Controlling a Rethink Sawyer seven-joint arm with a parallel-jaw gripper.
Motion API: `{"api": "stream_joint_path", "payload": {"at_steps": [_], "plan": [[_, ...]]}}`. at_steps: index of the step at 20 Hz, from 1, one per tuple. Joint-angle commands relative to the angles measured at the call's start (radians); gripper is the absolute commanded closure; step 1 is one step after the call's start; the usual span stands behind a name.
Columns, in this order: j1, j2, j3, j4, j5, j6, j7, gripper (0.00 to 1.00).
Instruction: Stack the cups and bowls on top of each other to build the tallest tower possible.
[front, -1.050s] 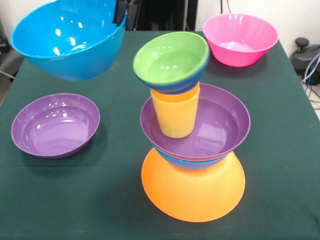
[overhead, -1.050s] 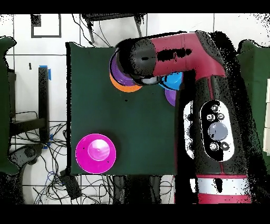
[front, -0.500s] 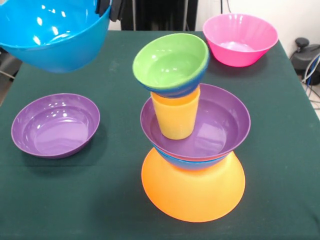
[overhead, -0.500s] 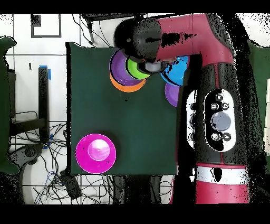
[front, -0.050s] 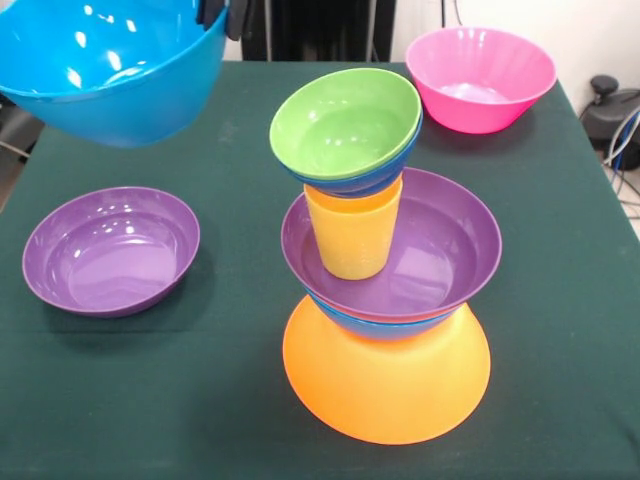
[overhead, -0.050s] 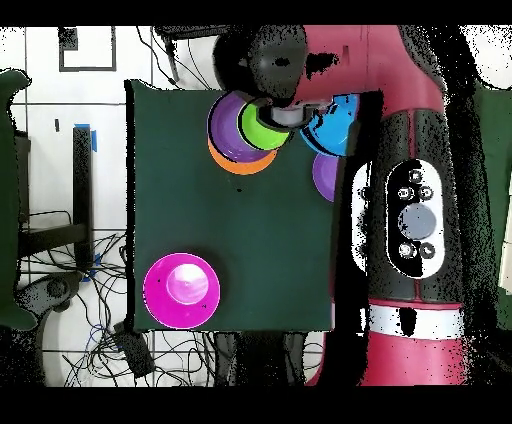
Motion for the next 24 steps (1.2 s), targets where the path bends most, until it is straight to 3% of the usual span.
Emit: {"api": "stream_joint_path", "payload": {"at_steps": [1,10,24], "plan": [[0.053,0.030,0.036,-0.013,0.029,0.097,-0.099,1.00],[0.085,0.020,0.010,0.037,0.106,0.065,-0.014,1.00],[0.117,0.009,-0.032,0.070,0.131,0.048,0.029,1.00]]}}
